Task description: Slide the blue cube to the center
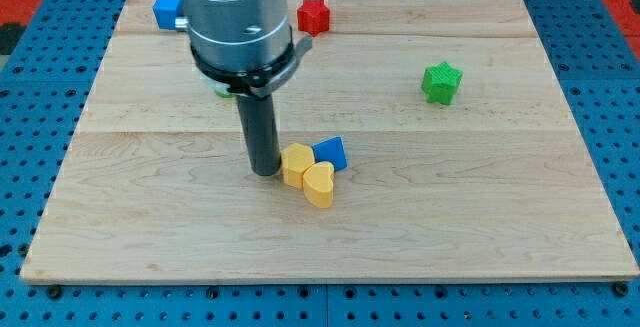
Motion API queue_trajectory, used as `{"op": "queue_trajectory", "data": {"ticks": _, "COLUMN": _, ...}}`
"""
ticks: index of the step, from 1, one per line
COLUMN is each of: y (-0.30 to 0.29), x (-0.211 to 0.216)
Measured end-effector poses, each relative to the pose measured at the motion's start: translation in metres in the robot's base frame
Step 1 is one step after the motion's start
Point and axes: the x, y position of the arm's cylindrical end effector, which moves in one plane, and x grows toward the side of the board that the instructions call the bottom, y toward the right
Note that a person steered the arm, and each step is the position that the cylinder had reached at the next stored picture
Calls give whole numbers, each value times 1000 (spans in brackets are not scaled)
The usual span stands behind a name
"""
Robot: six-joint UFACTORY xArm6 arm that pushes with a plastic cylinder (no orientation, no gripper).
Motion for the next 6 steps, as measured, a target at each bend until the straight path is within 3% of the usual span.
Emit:
{"op": "queue_trajectory", "data": {"ticks": 1, "y": -31, "x": -56}}
{"op": "queue_trajectory", "data": {"ticks": 3, "y": 31, "x": -184}}
{"op": "queue_trajectory", "data": {"ticks": 4, "y": -33, "x": -234}}
{"op": "queue_trajectory", "data": {"ticks": 5, "y": -53, "x": -293}}
{"op": "queue_trajectory", "data": {"ticks": 6, "y": -77, "x": -304}}
